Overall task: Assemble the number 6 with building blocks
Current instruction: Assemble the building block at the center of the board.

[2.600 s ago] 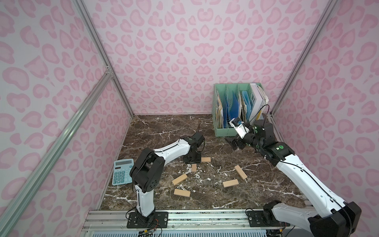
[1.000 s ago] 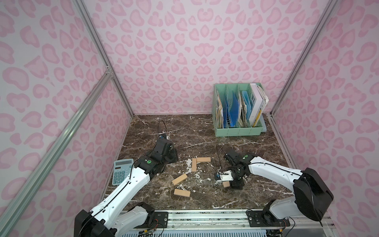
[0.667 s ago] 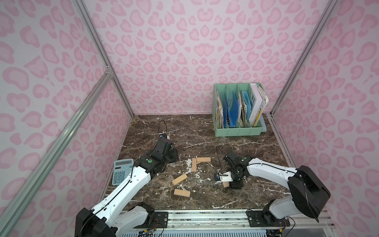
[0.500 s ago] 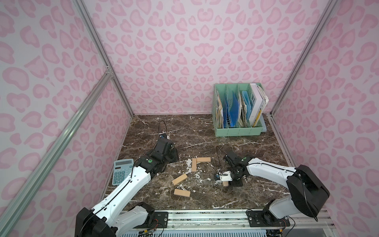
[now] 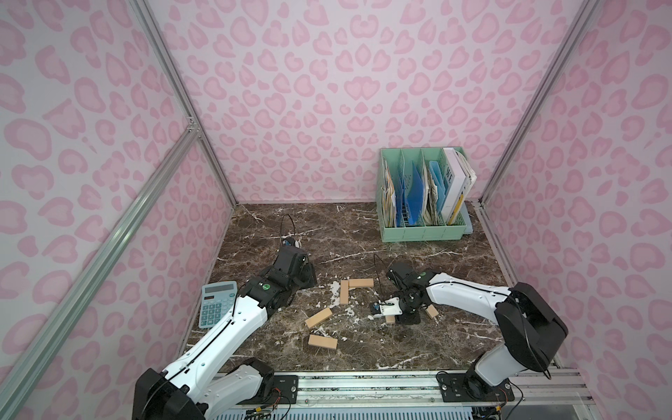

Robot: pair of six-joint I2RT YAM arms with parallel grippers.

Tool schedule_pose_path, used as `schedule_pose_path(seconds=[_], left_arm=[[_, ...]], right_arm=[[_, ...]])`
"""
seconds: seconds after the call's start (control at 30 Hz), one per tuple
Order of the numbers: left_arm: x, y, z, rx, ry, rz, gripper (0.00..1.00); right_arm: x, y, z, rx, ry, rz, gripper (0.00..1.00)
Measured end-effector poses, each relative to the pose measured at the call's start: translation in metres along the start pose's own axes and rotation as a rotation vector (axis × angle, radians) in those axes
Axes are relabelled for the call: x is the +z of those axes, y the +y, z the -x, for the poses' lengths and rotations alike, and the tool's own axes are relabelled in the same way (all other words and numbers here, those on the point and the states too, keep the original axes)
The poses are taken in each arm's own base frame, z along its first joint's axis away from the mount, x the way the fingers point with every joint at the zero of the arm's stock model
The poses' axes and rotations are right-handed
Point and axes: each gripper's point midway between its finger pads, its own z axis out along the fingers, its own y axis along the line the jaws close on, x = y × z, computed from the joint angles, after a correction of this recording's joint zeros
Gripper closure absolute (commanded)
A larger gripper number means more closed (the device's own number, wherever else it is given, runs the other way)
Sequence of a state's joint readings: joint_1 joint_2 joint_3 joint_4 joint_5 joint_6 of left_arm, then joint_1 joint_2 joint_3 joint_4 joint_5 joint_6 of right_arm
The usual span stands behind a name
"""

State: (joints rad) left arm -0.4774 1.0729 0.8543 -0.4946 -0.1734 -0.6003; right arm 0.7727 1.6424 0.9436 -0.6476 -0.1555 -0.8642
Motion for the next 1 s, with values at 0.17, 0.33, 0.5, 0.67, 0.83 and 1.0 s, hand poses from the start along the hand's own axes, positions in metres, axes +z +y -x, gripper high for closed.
schedule_pose_path(seconds=[0.17,0.33,0.5,0.67,0.83,1.0], left_arm=[[-0.001,0.001,0.001,-0.003,-0.004,0.000,0.43],[-0.005,0.004,0.003,-0.010,-0.020,0.001,0.43],[-0.005,0.005,0.004,-0.013,-0.023,0.002,0.43],[-0.005,0.006,0.004,-0.014,-0.023,0.003,0.43],[-0.005,0.005,0.004,-0.013,-0.021,0.002,0.42],[-0.005,0.005,0.004,-0.011,-0.021,0.002,0.42]], right_arm=[[0.003,-0.019,0.026,-0.002,-0.043,-0.015,0.64],[0.006,-0.028,0.039,-0.010,-0.058,-0.018,0.64],[0.007,-0.033,0.049,-0.021,-0.068,-0.026,0.64],[0.007,-0.041,0.062,-0.024,-0.082,-0.034,0.63],[0.011,-0.046,0.074,-0.038,-0.088,-0.033,0.62],[0.013,-0.049,0.086,-0.049,-0.101,-0.031,0.62]])
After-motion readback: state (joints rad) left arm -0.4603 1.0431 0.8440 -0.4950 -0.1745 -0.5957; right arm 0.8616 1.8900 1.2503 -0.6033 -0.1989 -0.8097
